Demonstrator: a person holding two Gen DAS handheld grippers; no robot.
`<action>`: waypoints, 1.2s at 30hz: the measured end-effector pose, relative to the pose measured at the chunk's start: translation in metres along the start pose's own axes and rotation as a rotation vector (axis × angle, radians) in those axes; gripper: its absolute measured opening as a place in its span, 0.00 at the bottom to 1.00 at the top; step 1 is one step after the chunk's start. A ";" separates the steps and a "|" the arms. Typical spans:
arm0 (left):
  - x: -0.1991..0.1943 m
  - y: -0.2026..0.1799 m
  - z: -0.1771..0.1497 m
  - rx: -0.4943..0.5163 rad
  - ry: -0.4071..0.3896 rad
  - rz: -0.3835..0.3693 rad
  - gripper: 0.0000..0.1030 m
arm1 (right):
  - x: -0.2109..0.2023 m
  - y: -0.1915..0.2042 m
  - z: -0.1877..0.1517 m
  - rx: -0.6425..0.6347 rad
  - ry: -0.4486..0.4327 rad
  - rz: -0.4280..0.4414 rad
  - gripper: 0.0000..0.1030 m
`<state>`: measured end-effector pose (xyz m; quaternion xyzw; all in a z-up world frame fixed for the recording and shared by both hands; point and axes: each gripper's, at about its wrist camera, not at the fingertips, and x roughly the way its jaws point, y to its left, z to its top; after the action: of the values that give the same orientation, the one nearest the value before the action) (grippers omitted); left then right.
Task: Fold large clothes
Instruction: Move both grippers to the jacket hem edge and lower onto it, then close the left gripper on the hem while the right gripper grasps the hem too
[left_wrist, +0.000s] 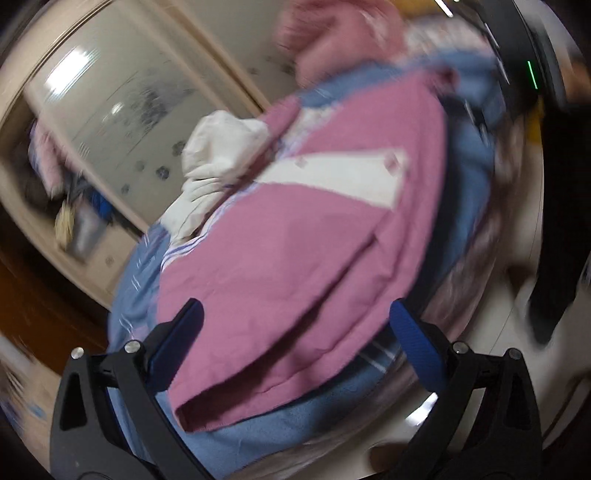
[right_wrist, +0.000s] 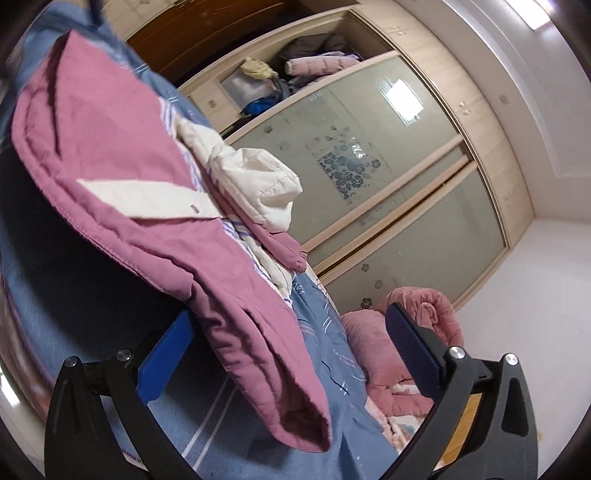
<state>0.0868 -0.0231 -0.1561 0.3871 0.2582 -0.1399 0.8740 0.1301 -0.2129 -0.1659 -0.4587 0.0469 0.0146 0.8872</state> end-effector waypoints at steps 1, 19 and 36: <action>0.007 -0.007 0.002 0.038 0.013 0.021 0.98 | 0.000 0.000 0.001 0.007 0.000 0.000 0.99; 0.046 0.020 0.017 -0.189 -0.032 -0.020 0.25 | -0.018 0.027 0.004 -0.046 -0.056 0.131 0.99; 0.045 0.053 0.026 -0.416 -0.089 -0.049 0.16 | 0.033 0.031 0.031 0.160 0.131 0.306 0.10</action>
<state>0.1564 -0.0098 -0.1341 0.1855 0.2519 -0.1217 0.9420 0.1628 -0.1705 -0.1767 -0.3739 0.1751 0.1158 0.9034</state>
